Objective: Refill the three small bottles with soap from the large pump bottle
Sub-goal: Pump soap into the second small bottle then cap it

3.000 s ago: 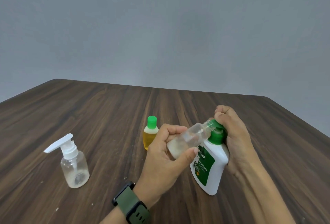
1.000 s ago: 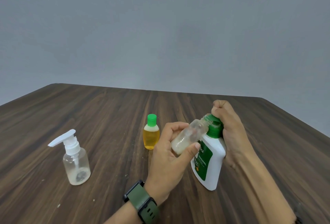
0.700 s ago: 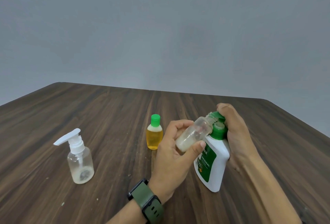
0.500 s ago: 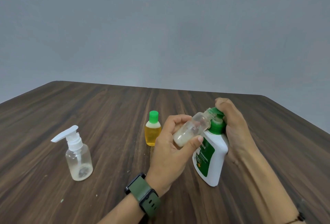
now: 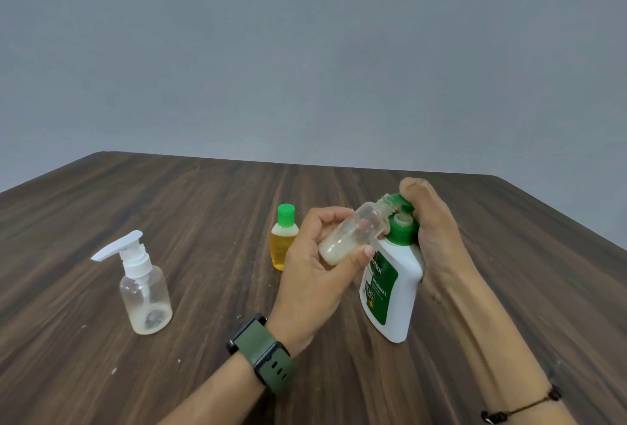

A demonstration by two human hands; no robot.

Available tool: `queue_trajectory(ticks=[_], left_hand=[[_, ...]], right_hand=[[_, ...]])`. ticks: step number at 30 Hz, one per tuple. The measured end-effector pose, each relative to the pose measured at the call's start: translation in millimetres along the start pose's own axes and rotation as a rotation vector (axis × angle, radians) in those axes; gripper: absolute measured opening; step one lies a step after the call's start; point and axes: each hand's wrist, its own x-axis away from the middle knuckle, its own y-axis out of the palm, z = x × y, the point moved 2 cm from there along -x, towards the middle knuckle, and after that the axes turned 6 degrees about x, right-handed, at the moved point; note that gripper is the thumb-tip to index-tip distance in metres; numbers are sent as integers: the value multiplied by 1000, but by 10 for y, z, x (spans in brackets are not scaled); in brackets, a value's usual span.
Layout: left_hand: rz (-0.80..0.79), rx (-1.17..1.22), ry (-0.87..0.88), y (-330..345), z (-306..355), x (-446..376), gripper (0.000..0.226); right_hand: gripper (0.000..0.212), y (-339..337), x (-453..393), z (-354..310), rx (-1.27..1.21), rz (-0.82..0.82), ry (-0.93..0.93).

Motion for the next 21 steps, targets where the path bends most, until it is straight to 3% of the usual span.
queue_trajectory(ticks=[15,21], left_hand=[[0,4,16,1,-22,-2,36],[-12,-40,15,-27,-64,33,36]], right_hand=[[16,-19,-6,40,-91,2,13],[19,-19,-28,32,-13,73,-4]])
